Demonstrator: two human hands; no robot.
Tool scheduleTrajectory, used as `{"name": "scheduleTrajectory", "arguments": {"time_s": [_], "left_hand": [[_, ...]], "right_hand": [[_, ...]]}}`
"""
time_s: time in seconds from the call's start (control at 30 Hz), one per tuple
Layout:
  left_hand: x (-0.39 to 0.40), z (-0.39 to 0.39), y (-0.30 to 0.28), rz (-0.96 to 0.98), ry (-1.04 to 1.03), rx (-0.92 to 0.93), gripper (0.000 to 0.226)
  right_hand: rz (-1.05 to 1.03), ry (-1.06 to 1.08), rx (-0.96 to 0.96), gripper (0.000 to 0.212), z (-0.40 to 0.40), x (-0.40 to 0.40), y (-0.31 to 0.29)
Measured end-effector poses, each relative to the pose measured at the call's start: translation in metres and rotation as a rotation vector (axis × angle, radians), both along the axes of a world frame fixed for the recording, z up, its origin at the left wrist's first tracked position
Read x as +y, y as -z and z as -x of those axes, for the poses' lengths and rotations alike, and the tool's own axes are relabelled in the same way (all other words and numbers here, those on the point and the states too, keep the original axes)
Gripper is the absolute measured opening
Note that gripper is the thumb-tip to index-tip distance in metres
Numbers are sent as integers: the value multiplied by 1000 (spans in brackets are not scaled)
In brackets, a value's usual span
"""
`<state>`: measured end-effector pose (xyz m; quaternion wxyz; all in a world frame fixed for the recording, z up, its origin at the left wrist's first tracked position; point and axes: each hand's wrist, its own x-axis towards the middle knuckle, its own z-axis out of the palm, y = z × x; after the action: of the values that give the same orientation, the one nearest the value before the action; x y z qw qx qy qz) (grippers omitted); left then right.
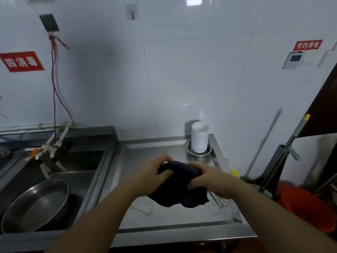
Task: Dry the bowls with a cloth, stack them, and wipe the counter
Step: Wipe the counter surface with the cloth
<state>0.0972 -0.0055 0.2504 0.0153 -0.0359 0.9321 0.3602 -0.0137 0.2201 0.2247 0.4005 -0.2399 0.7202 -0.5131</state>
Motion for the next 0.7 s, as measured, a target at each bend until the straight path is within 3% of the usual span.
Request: {"name": "scheduleTrajectory", "arguments": {"time_s": [0.07,0.23,0.37,0.5,0.7], "left_hand": [[-4,9,-15,72,68,21,21],[-23,25,-50,212,125,108,29],[-46,35,-70,493,131,27,29],[-68,38,-78,478,88,8,42],[-100,38,-90,281,39,134,24]], "right_hand": [[-65,-82,128,50,4,-2,-16],[-207,-102,472,27,14,-14,-53],[-318,-148,773,17,16,-29,-67],[-340,-79,852,33,18,-42,-78],[-239,-9,925,65,26,-53,-90]]}}
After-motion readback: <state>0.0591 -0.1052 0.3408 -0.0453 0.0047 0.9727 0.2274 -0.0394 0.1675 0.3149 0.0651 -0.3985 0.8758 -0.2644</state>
